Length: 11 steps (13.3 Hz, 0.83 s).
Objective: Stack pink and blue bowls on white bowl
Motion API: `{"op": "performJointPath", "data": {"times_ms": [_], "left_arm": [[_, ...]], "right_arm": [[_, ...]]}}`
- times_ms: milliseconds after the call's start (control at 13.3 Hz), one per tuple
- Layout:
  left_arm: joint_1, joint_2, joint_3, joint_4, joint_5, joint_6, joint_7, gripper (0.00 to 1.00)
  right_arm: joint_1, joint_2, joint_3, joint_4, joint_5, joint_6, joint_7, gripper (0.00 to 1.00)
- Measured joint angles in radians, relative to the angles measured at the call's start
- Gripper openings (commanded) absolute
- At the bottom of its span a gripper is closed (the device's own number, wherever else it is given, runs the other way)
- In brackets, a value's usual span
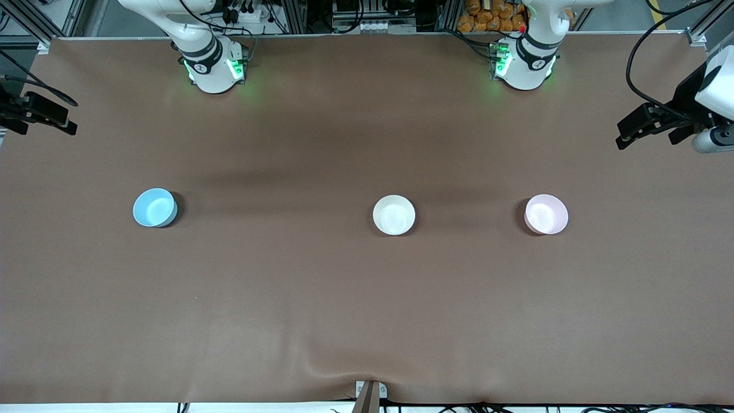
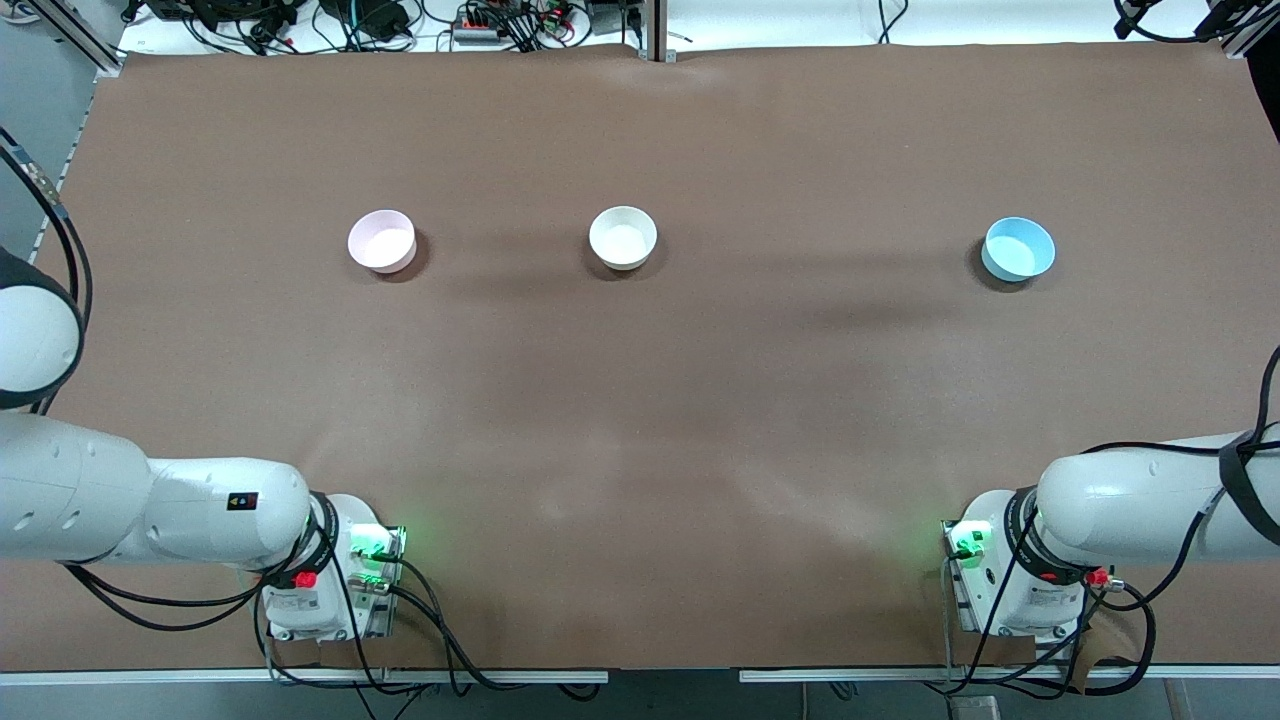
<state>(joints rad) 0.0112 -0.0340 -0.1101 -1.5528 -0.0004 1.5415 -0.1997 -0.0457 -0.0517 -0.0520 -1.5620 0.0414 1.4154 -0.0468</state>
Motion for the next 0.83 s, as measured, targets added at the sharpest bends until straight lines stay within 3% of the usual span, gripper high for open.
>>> {"op": "performJointPath", "data": {"times_ms": [826], "left_arm": [[0.006,0.000,0.016,0.006,0.000,-0.023,0.004,1.00]], "right_arm": [[0.000,0.005,0.000,0.000,0.001,-0.009,0.000,1.00]]}}
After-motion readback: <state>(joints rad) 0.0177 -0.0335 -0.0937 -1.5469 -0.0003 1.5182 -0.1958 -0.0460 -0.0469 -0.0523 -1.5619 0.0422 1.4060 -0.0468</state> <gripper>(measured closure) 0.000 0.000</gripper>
